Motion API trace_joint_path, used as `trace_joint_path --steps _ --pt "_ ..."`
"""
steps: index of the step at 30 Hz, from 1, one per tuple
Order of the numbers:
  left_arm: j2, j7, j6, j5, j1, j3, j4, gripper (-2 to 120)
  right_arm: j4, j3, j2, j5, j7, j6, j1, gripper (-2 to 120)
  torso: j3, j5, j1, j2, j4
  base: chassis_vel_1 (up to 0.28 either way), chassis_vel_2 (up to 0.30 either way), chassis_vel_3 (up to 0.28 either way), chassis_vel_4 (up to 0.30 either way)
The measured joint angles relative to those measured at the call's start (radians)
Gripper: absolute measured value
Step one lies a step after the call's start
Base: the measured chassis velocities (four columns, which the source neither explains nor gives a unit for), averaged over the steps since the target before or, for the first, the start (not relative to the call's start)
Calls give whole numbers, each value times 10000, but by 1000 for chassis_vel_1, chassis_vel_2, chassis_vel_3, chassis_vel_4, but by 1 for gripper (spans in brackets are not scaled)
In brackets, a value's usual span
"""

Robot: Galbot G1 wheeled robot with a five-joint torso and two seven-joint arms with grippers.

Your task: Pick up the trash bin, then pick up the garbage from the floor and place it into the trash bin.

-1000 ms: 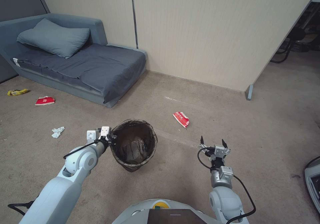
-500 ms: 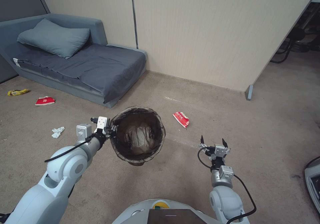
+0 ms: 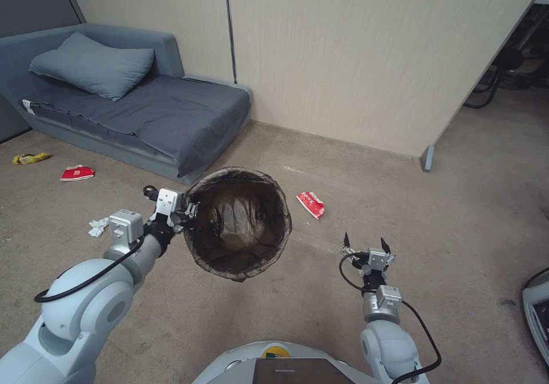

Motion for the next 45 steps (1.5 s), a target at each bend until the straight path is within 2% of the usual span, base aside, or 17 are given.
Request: trace_joint_path --steps 5,24,45 --pt "82 123 -6 5 42 -274 -43 0 66 -33 0 -29 -134 14 -5 100 0 0 -1 0 0 0 0 0 0" --pt "-176 55 -16 256 -37 -47 234 0 153 20 -78 -2 -344 98 24 100 0 0 -1 1 0 -17 16 15 -18" --pt "-262 9 -19 400 -33 9 267 0 125 12 -65 18 -338 79 39 100 0 0 0 0 4 -179 182 184 -181"
